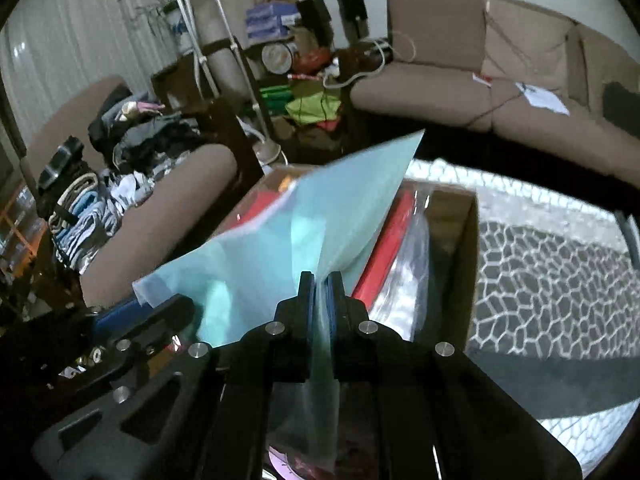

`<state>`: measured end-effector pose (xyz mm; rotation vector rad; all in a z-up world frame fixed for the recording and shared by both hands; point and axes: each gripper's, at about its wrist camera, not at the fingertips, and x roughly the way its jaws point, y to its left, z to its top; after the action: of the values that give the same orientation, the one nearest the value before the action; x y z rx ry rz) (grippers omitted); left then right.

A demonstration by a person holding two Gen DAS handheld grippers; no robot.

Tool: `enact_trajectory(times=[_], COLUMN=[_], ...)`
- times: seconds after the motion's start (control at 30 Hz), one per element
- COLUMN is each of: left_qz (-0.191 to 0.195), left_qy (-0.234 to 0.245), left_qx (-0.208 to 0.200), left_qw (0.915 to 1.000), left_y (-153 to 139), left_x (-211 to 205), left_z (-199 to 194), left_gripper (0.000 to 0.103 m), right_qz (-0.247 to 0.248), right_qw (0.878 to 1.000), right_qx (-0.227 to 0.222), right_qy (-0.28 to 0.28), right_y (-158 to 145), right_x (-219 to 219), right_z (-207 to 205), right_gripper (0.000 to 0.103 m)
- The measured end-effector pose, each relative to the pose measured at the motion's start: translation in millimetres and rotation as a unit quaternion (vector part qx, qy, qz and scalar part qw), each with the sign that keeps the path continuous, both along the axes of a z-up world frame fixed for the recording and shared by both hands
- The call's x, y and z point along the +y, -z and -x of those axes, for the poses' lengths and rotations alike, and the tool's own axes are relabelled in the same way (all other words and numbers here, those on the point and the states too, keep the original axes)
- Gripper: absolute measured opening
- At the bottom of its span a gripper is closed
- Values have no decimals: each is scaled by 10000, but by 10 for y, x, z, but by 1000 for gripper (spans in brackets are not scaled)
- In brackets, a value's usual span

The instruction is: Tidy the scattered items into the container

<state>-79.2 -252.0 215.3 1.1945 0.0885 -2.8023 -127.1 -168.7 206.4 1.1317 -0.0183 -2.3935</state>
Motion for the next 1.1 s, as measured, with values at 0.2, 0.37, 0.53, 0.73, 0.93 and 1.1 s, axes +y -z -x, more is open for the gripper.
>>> enact_trajectory(times=[0.2, 0.37, 0.53, 0.73, 0.93, 1.1], left_qz=[-271, 205, 44, -299, 15, 202], left_qy=[-341, -109, 278, 1023, 1196, 986], left_qx=[61, 399, 695, 501, 181, -163], left_qw=[9990, 9989, 9972, 9930, 9927, 9948], left_y=[143, 26, -8, 192, 814, 1370], left_x=[-182, 274, 889, 1867, 2495, 2666], left_z=[-191, -649, -1044, -1011, -519, -173], left_gripper=[65, 87, 103, 103, 103, 103], right_qz=[462, 407, -182, -468, -564, -821], right_qw=[9988, 9975, 9955, 9869, 9742, 9688], right_qx=[39, 390, 391, -34, -214, -183], right_qy=[183, 425, 845, 1546, 2173, 2333], right_y=[-37, -171, 83, 742, 1262, 1462], right_x=[550, 1332, 2184, 3223, 3831, 3979], right_z=[-221, -628, -910, -1070, -1038, -960], right_gripper=[45, 72, 80, 80, 80, 81])
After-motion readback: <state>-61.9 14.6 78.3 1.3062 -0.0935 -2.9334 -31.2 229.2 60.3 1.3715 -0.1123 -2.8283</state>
